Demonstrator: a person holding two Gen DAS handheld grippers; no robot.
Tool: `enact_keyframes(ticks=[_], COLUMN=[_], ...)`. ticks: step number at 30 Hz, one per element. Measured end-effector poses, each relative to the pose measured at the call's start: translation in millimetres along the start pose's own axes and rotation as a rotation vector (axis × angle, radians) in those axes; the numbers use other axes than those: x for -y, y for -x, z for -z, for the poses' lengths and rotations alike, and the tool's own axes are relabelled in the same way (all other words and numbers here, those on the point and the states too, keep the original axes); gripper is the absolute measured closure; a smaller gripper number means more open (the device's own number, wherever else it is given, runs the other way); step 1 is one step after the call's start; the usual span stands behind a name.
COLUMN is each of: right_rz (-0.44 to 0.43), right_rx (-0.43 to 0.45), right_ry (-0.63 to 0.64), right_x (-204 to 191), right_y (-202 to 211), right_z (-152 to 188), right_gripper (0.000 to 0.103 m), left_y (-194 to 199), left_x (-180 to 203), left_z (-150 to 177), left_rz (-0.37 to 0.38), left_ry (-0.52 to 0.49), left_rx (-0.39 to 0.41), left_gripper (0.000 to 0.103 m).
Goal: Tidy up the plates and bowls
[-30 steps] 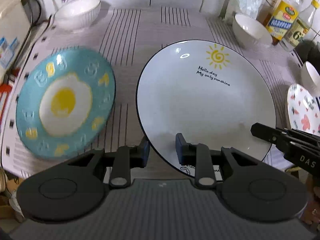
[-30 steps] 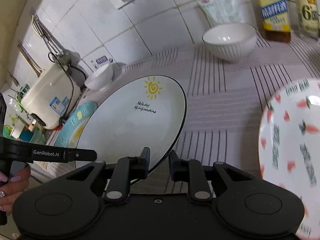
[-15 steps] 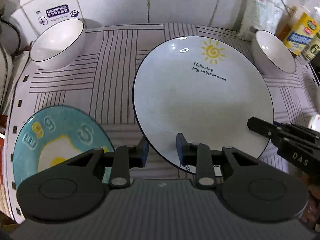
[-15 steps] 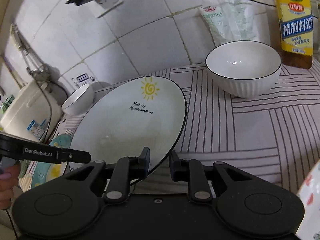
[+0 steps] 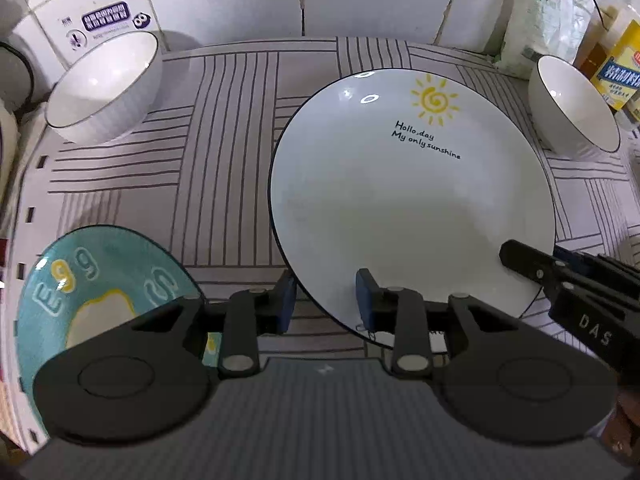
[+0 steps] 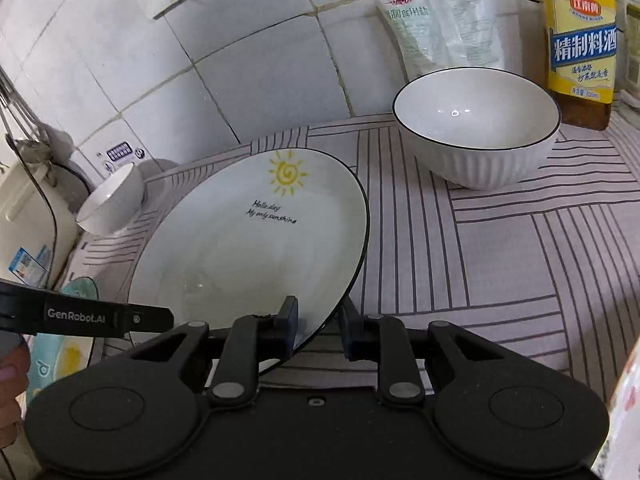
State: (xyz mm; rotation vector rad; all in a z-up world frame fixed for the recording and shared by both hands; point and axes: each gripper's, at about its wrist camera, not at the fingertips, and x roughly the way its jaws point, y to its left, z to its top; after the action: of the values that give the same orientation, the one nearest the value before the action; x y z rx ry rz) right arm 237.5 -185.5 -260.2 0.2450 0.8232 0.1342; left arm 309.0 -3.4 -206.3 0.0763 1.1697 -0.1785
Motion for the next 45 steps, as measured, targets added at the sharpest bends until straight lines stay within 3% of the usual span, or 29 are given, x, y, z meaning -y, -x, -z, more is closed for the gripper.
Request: enact_keyframes(ticks=[4,7,18,26,36,38,45], right_rz=[0.004,-0.021,-0.030,0.038,0.144,0.159,0.222], right_rx=[0.016,0.056,0.191,0.267,0.276,0.274,0.272], right_ry=[0.022,0.039,0.194,0.235,0.269,0.262,0.236], right_x=[-4,-6,-26,-14,20,30,63], right_y=[26,53,172,240,295,301,303], right_z=[2,4,16,31,65,74,98], right_gripper=[0.072,0.072,0.051,0.036,0.026,0.019,0.012], left_y=[22,41,132,180,200,200,180], left_x=[12,17,56,98,147,157,189], left_z=[4,9,34,57,81,86,99], left_rz=[-0.072,-0.081,-0.032,0.014,0.066,0.082,0.125], left_ry=[-0.068,-0.095,-0.237,-0.376,-0.491,-0.515,-0.564], left_rx=[0.034,0.036,0.101,0.162,0.171,0.169,0.144], left_gripper=[0.062,0.058,0.045,0.035,0.024,0.021,0.010])
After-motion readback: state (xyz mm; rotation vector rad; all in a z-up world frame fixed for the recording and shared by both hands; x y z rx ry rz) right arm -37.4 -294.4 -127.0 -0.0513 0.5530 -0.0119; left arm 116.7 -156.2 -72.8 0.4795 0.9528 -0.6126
